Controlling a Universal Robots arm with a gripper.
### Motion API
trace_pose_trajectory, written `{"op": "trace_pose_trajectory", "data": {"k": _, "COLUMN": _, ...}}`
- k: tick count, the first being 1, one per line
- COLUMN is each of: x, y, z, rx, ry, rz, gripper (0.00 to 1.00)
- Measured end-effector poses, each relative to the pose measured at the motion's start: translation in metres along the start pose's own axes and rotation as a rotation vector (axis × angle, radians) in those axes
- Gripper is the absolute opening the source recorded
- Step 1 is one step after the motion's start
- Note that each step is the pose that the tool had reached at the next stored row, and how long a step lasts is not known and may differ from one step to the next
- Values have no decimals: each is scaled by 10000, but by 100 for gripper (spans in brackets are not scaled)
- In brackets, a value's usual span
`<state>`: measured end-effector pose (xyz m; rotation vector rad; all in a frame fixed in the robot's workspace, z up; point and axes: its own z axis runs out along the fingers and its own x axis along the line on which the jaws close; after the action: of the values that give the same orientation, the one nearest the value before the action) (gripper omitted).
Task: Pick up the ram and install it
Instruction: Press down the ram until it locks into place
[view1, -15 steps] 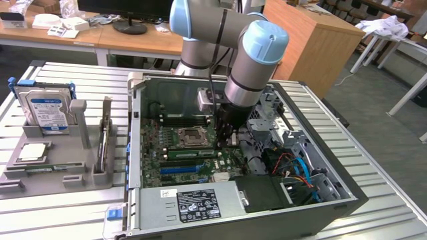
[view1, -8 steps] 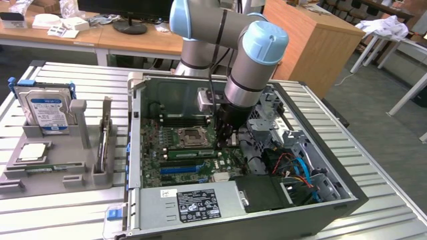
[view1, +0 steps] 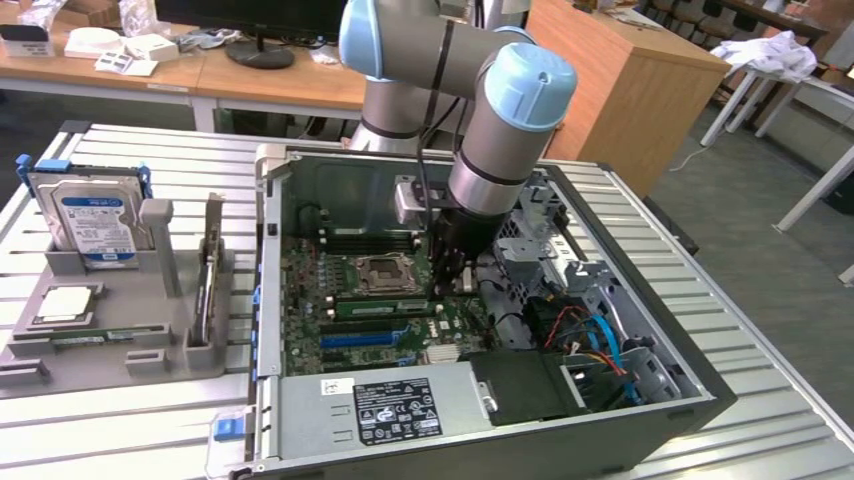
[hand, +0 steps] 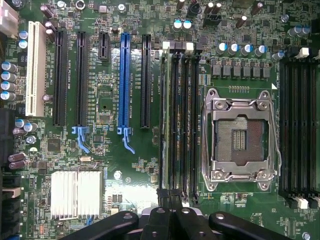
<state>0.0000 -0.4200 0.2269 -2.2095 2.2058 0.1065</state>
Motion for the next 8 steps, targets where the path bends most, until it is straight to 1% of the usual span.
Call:
{"op": "trace_pose_trajectory", "data": {"k": 4, "x": 1, "y": -1, "z": 19, "rx": 0, "ry": -26, "rz": -1, "gripper": 11}}
{"op": "trace_pose_trajectory", "data": {"k": 8, "x": 2, "y": -1, "z": 23, "rx": -2, "ry": -27, "rz": -1, "gripper": 11}}
